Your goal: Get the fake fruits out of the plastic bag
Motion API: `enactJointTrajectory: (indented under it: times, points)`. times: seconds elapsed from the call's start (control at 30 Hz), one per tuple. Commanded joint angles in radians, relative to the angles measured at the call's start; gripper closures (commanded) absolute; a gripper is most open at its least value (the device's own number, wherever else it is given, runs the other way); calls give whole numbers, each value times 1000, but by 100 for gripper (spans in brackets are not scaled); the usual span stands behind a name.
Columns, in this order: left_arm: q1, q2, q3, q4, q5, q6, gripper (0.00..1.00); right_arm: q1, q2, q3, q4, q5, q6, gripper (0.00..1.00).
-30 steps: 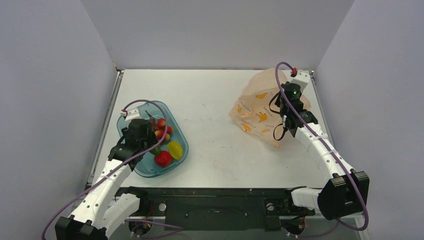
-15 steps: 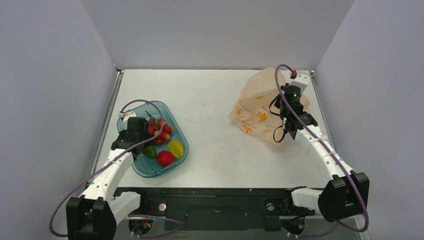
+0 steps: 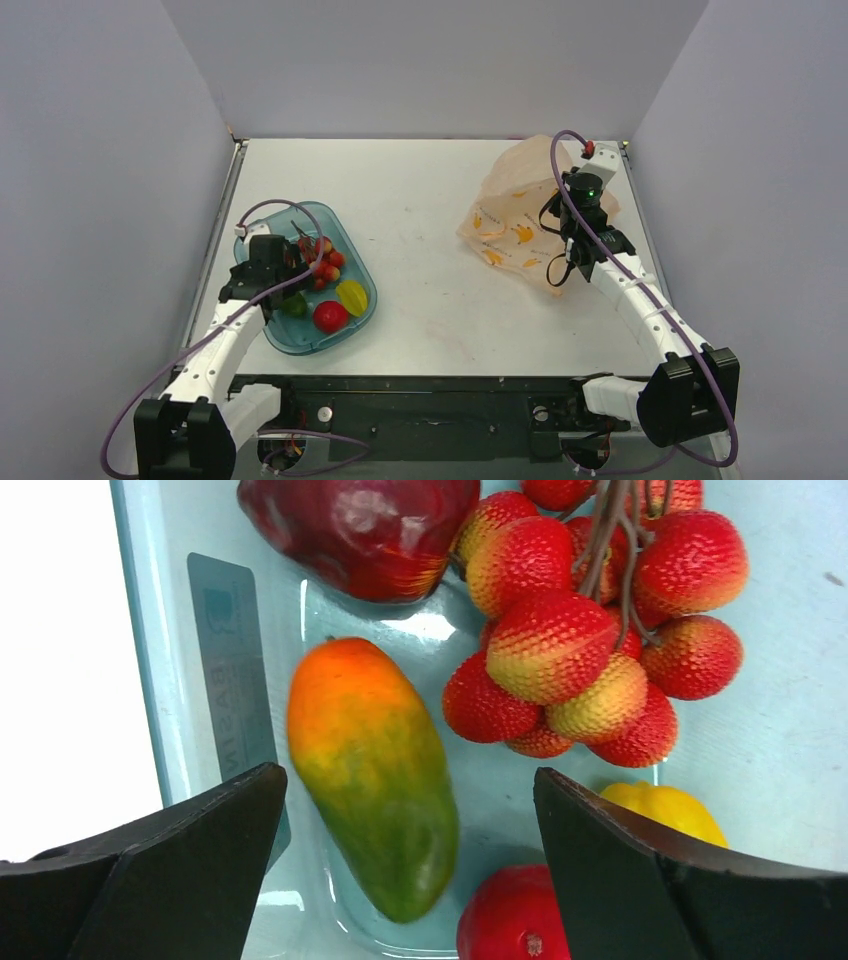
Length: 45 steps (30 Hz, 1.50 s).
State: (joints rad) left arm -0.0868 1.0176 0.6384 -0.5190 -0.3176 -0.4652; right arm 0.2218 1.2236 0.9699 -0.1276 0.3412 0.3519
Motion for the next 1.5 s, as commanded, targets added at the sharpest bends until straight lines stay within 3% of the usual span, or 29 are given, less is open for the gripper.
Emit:
enactJointTrajectory:
  times: [0.0, 0.2, 0.3, 0.37, 0.43, 0.53, 0.63, 0.7, 1.03, 1.3, 1.47]
  points:
    - [7, -46, 5, 36, 79, -22, 4, -4, -17, 0, 48, 36, -14, 100]
    - [6, -110, 32, 46, 274, -50, 3, -3, 9, 35, -12, 35, -24, 100]
    - [-15, -75, 66, 76, 552, -86, 3, 4, 10, 70, -74, 85, -33, 100]
    - [-91, -38, 118, 70, 617, -113, 3, 5, 4, 86, -118, 139, -36, 100]
    - [-219, -33, 173, 74, 566, -129, 3, 5, -14, 87, -146, 162, -38, 94]
    - [-404, -43, 256, 100, 500, -151, 3, 6, -50, 90, -197, 164, -40, 67]
    - [-503, -54, 325, 123, 452, -172, 3, 14, -95, 92, -255, 173, -49, 45]
    - [-559, -75, 373, 134, 422, -163, 3, 27, -145, 91, -284, 177, -63, 36]
    - [-596, -251, 582, 125, 305, -7, 3, 49, -427, 161, -423, 98, -92, 18]
    - [-596, -343, 737, 94, 187, 129, 3, 50, -580, 206, -424, 42, -100, 15]
    - [-595, -435, 756, 150, 108, 175, 3, 50, -680, 191, -359, 76, -141, 14]
